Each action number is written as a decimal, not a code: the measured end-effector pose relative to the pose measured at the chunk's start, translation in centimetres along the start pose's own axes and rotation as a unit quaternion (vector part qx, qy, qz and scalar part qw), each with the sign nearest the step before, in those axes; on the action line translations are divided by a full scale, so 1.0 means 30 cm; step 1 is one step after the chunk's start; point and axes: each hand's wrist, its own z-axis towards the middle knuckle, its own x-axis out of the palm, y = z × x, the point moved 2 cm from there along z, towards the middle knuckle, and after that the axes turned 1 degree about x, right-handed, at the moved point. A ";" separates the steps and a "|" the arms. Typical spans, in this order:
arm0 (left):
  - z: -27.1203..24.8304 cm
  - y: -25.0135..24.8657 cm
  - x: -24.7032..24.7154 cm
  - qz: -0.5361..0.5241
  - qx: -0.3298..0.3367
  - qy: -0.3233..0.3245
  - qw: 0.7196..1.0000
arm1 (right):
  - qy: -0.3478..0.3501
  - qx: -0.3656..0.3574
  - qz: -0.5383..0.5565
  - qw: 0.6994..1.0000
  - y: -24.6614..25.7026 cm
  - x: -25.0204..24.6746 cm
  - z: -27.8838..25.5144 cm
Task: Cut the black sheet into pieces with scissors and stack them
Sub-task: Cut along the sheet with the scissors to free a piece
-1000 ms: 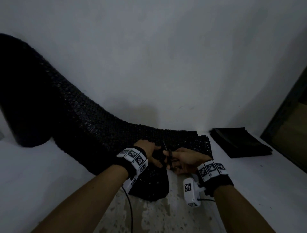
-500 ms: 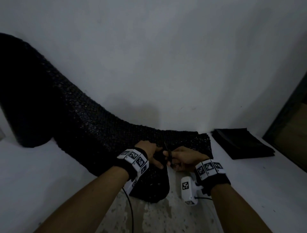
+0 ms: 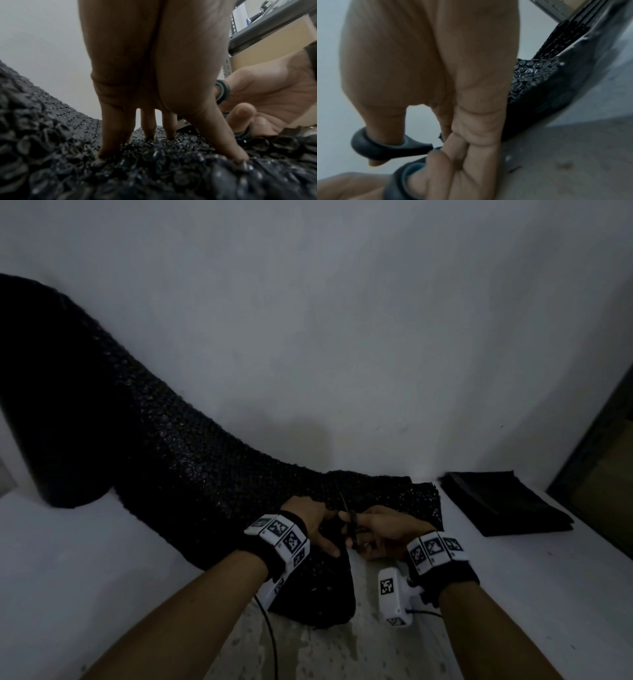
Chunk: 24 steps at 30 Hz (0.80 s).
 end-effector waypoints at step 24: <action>0.002 0.016 -0.083 -0.053 -0.024 -0.027 0.998 | 0.025 -0.011 0.007 1.000 -0.015 -0.032 0.023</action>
